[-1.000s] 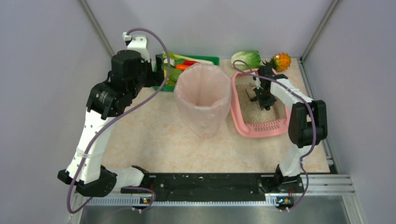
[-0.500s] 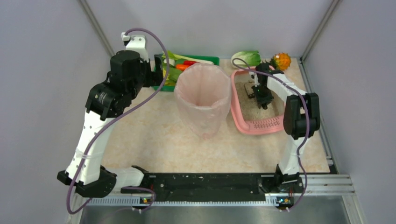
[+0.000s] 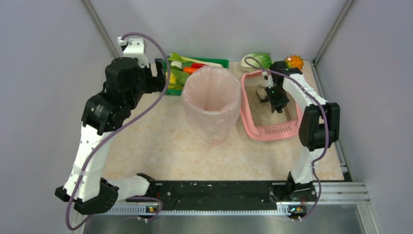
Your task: Clean the litter box
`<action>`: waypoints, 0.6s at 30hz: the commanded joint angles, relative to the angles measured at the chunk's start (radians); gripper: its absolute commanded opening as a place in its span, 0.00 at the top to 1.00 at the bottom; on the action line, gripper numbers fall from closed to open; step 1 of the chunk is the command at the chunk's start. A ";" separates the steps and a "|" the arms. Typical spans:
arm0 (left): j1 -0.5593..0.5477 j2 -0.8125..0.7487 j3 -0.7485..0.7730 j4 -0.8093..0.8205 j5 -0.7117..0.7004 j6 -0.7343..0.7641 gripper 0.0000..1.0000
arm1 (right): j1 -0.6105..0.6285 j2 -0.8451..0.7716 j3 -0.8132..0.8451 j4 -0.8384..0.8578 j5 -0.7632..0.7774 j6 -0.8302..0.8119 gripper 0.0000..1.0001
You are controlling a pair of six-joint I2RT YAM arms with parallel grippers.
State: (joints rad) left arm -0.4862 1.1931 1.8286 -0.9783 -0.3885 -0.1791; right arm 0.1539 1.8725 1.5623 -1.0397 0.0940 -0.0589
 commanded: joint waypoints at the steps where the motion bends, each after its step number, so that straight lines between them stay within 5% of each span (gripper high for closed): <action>1: 0.002 -0.011 -0.005 0.076 0.022 0.019 0.07 | -0.005 -0.058 0.069 -0.095 0.018 0.005 1.00; 18: 0.002 -0.028 -0.056 0.091 0.107 0.021 0.07 | -0.035 0.120 0.232 -0.262 -0.060 -0.016 1.00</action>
State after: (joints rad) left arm -0.4862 1.1927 1.7729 -0.9390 -0.3023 -0.1650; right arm 0.1291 1.9259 1.6871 -1.2377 0.0673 -0.0635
